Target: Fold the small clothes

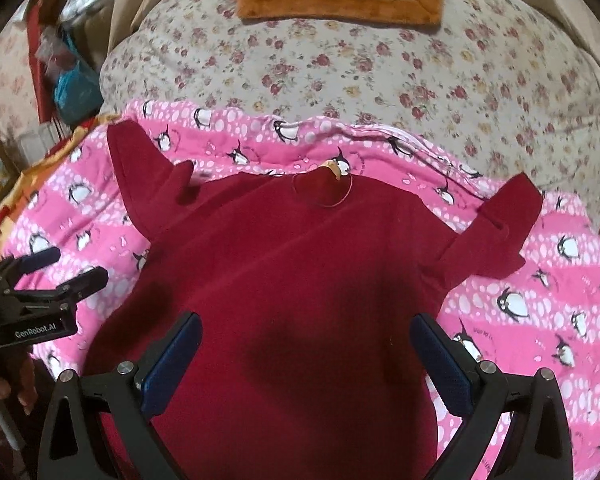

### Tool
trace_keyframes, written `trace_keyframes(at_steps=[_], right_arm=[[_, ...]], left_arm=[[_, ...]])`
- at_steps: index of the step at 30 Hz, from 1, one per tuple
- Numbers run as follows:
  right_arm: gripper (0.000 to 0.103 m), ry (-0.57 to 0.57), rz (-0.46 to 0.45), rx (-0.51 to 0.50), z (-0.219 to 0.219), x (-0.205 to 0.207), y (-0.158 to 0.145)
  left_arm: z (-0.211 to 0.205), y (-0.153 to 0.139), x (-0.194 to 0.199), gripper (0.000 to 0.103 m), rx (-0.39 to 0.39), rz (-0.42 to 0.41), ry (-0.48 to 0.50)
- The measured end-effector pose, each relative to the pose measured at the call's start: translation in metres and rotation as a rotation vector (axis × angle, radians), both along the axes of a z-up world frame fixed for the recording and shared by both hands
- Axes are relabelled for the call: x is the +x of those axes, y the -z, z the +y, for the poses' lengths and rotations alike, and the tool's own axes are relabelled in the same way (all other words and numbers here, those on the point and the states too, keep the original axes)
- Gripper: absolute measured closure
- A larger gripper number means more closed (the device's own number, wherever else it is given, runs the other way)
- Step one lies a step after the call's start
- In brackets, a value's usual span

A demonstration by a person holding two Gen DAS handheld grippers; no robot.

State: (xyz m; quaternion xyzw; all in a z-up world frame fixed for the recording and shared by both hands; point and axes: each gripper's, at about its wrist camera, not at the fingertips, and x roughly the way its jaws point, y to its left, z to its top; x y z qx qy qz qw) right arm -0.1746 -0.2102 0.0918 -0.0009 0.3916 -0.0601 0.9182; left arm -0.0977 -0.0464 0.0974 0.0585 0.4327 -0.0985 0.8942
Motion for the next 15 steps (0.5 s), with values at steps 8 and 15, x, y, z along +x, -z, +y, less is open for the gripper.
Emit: trace_keyframes(at_steps=[8, 15], right_arm=[[0.000, 0.035, -0.006, -0.001, 0.000, 0.009, 0.012], [0.000, 0.068, -0.004, 0.011, -0.003, 0.014, 0.018]], left_arm=[[-0.001, 0.004, 0.003, 0.001, -0.010, -0.002, -0.009], [-0.007, 0.007, 0.006, 0.001, -0.014, 0.001, -0.003]])
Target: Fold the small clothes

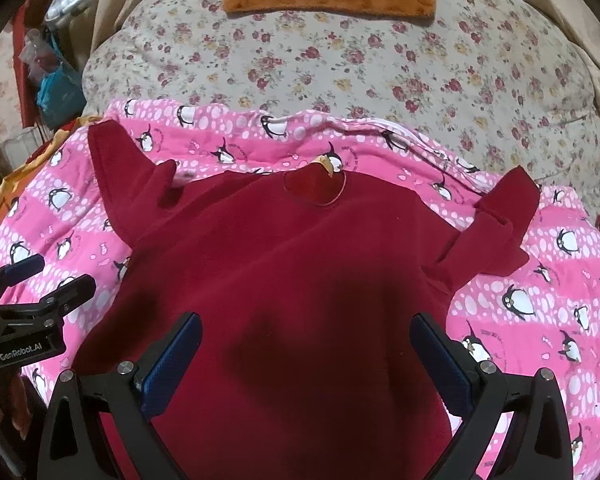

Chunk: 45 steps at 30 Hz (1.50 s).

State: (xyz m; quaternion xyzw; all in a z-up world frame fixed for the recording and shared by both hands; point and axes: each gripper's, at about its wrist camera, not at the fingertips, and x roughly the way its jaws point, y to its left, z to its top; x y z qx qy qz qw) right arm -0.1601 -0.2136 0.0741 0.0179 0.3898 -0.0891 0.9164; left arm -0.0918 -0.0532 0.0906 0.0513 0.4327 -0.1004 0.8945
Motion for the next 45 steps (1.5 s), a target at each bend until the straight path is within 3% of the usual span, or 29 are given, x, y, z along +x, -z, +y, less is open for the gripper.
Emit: trace_keyframes(at_steps=[13, 39, 45], right_arm=[[0.000, 0.088, 0.010, 0.046, -0.016, 0.006, 0.011], [0.000, 0.086, 0.040, 0.106, -0.016, 0.026, 0.027], [0.000, 0.085, 0.051, 0.076, -0.012, 0.033, 0.031]], left_arm=[[-0.017, 0.003, -0.001, 0.001, -0.027, 0.009, 0.014], [-0.016, 0.018, 0.014, 0.001, -0.013, 0.035, -0.017], [-0.014, 0.020, 0.019, 0.001, -0.018, 0.039, -0.030]])
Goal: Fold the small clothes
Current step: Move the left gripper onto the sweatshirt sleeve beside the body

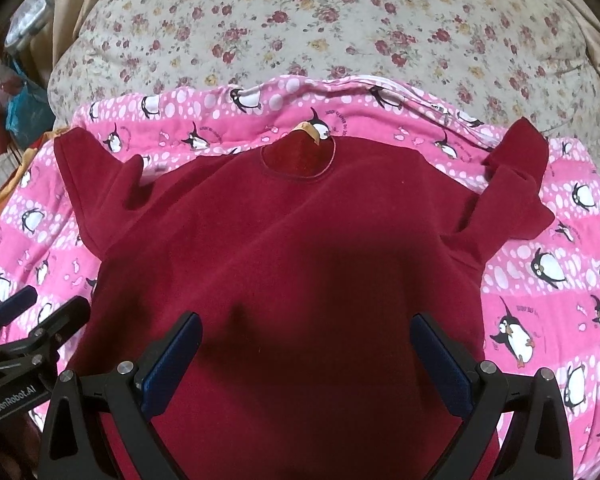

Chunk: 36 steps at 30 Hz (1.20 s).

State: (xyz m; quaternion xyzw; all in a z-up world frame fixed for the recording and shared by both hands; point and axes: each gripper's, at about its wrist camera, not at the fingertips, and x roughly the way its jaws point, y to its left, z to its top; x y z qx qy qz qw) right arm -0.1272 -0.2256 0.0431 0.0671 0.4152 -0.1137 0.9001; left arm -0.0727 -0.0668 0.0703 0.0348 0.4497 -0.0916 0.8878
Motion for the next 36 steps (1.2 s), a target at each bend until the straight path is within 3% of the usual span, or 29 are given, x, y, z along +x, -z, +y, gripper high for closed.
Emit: trace_keyframes(at_steps=[29, 36], right_arm=[[0.000, 0.006, 0.028, -0.017, 0.005, 0.032, 0.019], [0.000, 0.001, 0.025, -0.018, 0.006, 0.037, 0.020]], left_arm=[[0.009, 0.017, 0.023, 0.001, 0.009, 0.029, -0.033], [0.031, 0.010, 0.040, 0.001, -0.019, 0.026, -0.080]])
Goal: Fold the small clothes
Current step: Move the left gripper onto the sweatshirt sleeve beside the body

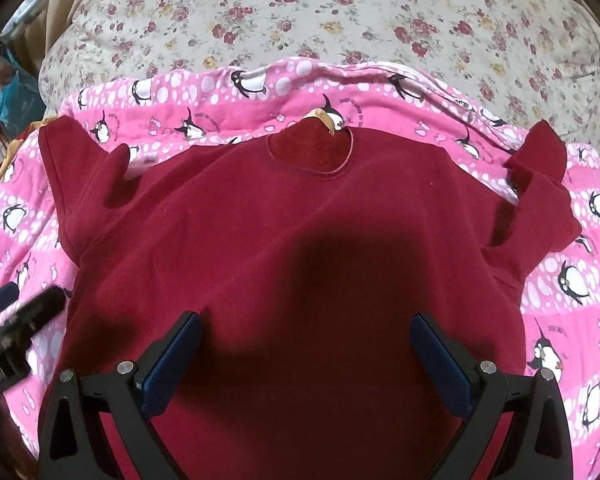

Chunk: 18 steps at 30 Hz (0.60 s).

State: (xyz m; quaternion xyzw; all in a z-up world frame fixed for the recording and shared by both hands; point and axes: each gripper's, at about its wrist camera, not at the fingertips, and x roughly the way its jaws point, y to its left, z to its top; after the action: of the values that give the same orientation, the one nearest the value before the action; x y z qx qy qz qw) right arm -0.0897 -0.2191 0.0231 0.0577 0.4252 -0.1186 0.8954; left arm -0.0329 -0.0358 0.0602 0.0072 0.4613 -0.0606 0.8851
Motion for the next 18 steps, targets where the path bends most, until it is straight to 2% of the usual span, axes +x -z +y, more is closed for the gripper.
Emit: trace_keyframes(at_steps=[10, 18], right_arm=[[0.000, -0.053, 0.018, -0.015, 0.015, 0.010, 0.010], [0.000, -0.076, 0.002, -0.064, 0.020, 0.014, 0.014]], left_arm=[[0.053, -0.005, 0.042, 0.001, 0.003, -0.007, -0.121], [0.074, -0.004, 0.061, 0.001, 0.012, -0.006, -0.173]])
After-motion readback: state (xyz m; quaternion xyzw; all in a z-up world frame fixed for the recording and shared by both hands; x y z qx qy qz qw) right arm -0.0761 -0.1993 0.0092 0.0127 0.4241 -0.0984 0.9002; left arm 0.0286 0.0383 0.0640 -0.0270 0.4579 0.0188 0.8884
